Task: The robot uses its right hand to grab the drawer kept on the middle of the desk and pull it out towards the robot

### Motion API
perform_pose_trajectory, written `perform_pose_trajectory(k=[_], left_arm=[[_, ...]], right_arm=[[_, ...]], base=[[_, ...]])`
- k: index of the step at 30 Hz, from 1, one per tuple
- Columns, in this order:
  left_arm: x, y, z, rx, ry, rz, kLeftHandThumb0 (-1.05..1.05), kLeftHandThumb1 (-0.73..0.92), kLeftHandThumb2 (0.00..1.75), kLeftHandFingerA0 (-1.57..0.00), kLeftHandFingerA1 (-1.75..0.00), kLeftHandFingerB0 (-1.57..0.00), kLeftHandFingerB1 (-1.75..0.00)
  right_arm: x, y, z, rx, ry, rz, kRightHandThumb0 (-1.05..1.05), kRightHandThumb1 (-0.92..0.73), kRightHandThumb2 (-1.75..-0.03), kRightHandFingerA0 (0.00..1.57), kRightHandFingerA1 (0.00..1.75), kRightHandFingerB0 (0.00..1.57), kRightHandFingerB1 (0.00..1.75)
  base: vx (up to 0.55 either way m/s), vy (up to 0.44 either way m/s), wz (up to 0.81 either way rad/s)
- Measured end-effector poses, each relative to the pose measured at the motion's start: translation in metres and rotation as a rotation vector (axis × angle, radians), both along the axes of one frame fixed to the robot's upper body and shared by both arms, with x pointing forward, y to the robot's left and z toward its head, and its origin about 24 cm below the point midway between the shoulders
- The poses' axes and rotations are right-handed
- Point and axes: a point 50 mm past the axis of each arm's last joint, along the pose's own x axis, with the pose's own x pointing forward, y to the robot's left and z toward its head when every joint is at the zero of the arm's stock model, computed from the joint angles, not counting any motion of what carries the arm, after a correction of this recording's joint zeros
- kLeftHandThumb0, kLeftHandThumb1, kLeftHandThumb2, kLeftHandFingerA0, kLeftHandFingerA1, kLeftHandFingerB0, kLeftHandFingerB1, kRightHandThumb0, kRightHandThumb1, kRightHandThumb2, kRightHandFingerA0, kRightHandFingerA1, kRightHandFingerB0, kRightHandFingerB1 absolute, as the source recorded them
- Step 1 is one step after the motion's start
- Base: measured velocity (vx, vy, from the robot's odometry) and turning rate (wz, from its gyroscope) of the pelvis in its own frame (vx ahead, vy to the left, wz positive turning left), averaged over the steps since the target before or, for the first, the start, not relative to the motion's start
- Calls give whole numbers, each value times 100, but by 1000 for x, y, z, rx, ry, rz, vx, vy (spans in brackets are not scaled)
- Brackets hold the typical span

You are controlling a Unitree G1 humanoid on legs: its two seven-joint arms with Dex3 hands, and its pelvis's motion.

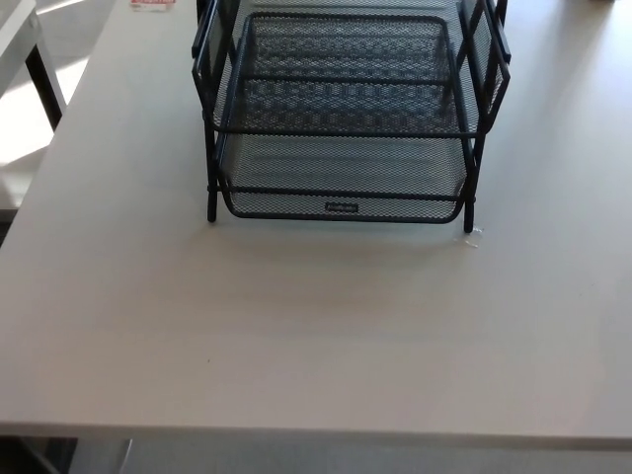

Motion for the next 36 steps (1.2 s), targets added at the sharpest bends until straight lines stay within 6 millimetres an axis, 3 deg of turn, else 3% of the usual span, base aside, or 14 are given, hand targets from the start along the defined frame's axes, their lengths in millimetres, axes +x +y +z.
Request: perform_pose_trajectory(k=[20,21,22,24,25,26,27,28,29,30,31,32,33,36], left_arm=[[-1,1,4,5,8,-1,-31,65,60,-62,-83,-59,-57],[-1,1,4,5,8,-2,-31,66,60,-61,-85,-59,-57],[-1,1,4,7,8,-3,-32,66,60,-59,-85,-57,-58],[-1,2,4,9,9,-2,-32,66,60,-59,-85,-57,-58],[0,2,4,9,6,-3,-30,67,60,-59,-83,-59,-58],[0,2,4,10,4,-1,-31,67,60,-59,-83,-59,-58],[0,3,4,12,4,5,-31,67,60,-59,-83,-59,-57],[0,4,4,13,4,8,-32,67,60,-59,-84,-58,-58],[1,4,4,13,3,10,-32,67,60,-59,-84,-58,-58],[1,4,5,13,2,10,-34,68,60,-58,-83,-58,-58],[1,4,5,13,1,9,-33,66,60,-60,-85,-57,-58],[1,4,4,12,1,8,-31,69,60,-59,-84,-58,-58],[2,4,5,11,-1,8,-31,69,60,-58,-84,-58,-58],[3,3,5,10,-3,2,-33,67,60,-57,-83,-57,-57]], right_arm=[[59,91,37,-163,-165,498,-77,-67,-61,16,52,23,34],[62,96,37,-161,-169,527,-82,-72,-63,15,52,18,37],[65,102,36,-157,-175,557,-82,-58,-94,14,57,13,45],[72,111,33,-158,-169,604,-82,-58,-94,14,57,13,45],[75,116,31,-163,-161,632,-78,-70,-62,21,51,24,32],[79,123,30,-162,-159,667,-80,-73,-63,16,48,19,32],[83,130,27,-152,-158,702,-80,-56,-91,12,52,11,44],[85,135,25,-146,-153,723,-79,-71,-62,14,47,16,34],[87,144,23,-136,-142,764,-79,-71,-62,14,47,16,34],[88,149,22,-131,-137,786,-80,-55,-90,13,53,12,44],[90,157,20,-124,-128,823,-79,-72,-62,14,46,13,33],[92,165,17,-118,-114,857,-78,-71,-61,15,43,14,32],[93,170,15,-115,-101,879,-81,-55,-90,12,50,10,44],[98,187,6,-95,-61,947,-83,-72,-62,14,46,14,33]], base=[[0,0,0],[0,0,0],[0,0,0],[0,0,0],[0,0,0],[0,0,0],[0,0,0],[0,0,0],[0,0,0],[0,0,0],[0,0,0],[0,0,0],[0,0,0],[0,0,0]])
